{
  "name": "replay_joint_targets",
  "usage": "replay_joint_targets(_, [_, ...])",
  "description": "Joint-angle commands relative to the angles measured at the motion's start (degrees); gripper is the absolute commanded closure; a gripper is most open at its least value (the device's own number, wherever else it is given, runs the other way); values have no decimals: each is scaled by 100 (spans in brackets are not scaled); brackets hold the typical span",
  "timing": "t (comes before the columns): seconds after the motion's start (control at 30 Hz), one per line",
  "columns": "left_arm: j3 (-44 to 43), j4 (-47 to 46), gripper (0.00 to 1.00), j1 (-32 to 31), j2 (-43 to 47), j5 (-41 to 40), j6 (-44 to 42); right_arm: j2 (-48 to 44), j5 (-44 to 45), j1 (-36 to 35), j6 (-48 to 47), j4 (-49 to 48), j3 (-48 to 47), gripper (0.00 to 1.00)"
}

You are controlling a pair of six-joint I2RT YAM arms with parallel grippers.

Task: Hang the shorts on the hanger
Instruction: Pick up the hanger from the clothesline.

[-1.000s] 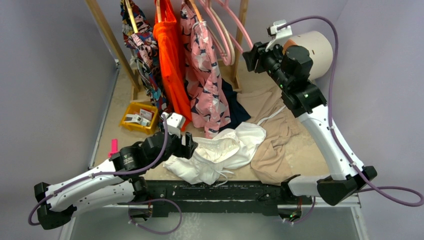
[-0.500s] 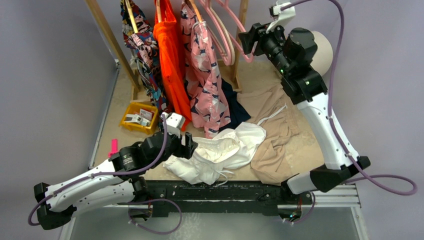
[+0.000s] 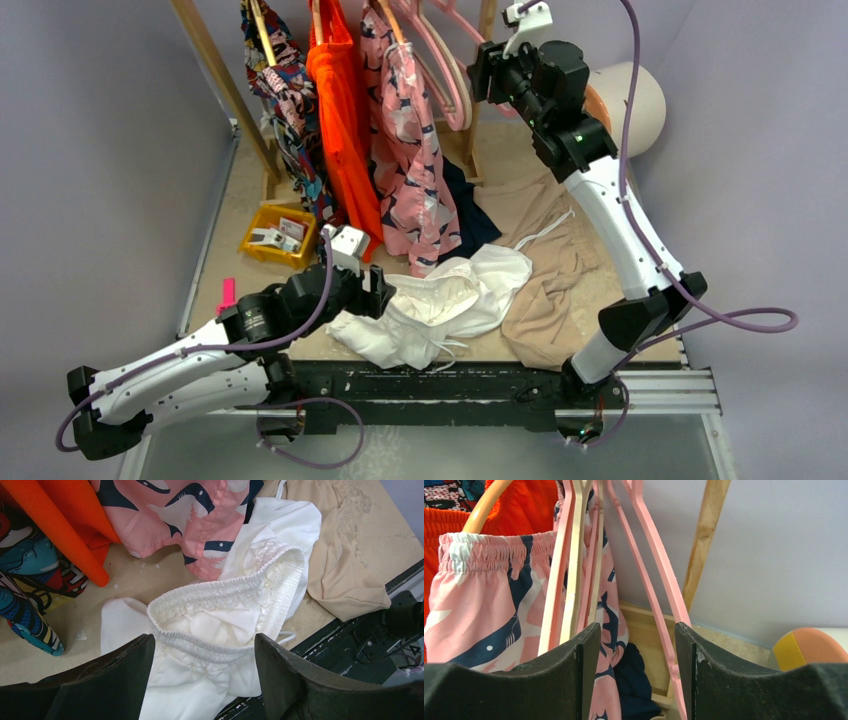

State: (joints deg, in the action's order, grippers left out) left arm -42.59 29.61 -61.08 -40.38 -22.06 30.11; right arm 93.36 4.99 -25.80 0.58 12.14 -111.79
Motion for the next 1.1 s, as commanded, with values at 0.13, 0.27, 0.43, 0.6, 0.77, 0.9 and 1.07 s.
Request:
replay_joint_targets(0.13, [-17, -297, 28, 18, 40, 92, -176, -287, -28, 34, -120, -210, -1, 42])
replay_joint_targets(0.27, [-6, -293, 28, 22, 31, 97, -182, -500, -85, 34, -55, -210, -99, 39])
replay_joint_targets(0.43, [-16, -296, 29, 22, 38, 106, -181, -845, -47, 37, 7, -230, -109, 32])
replay_joint_targets(0.6, [6, -324, 29, 18, 68, 99, -181, -968, 172, 60, -82, -173, 9, 30])
replay_joint_targets(0.77, [5, -307, 29, 22, 9, 148, -166, -969, 61, 82, -32, -74, 150, 33])
replay_joint_targets(0.9, [14, -311, 29, 17, 48, 150, -148, -910, 232, 117, -54, 18, 209, 34])
replay_joint_targets(1.07, [14, -320, 29, 19, 58, 150, -146, -896, 262, 218, -51, 6, 404, 34])
